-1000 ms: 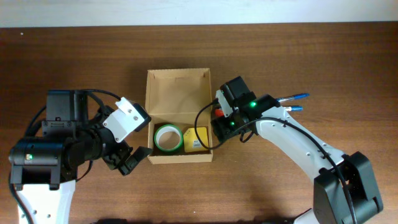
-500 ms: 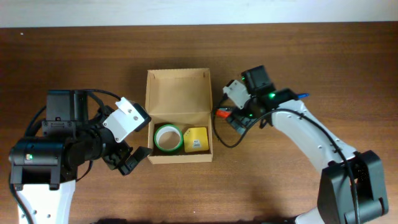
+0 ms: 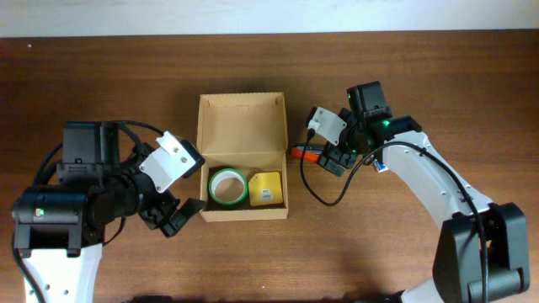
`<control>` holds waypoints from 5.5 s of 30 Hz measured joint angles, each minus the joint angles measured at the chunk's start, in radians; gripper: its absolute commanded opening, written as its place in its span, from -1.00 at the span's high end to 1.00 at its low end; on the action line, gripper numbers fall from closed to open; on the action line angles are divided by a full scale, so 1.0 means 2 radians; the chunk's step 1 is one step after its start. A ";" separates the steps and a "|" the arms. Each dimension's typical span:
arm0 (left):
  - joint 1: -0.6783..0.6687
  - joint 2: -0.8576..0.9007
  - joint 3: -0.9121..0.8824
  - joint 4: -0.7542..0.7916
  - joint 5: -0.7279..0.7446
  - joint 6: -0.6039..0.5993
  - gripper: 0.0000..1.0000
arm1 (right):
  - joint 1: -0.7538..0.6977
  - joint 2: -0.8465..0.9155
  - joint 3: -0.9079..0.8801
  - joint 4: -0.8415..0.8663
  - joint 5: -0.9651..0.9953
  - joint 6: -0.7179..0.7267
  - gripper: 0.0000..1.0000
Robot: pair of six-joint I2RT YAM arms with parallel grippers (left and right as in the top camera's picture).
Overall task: Pack container
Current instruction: 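Close the right gripper on the red stapler's middle, then lift the red stapler with the right gripper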
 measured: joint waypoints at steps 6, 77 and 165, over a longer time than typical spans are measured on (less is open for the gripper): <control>0.000 0.000 0.000 0.000 0.000 0.000 -0.99 | 0.000 0.026 0.000 0.036 -0.005 -0.015 -0.98; 0.000 0.000 0.000 0.000 0.000 0.000 -0.99 | 0.000 0.130 0.044 0.028 -0.014 -0.022 0.92; 0.000 0.000 0.000 0.000 0.000 0.000 -0.99 | 0.032 0.195 0.114 -0.019 0.045 0.046 0.25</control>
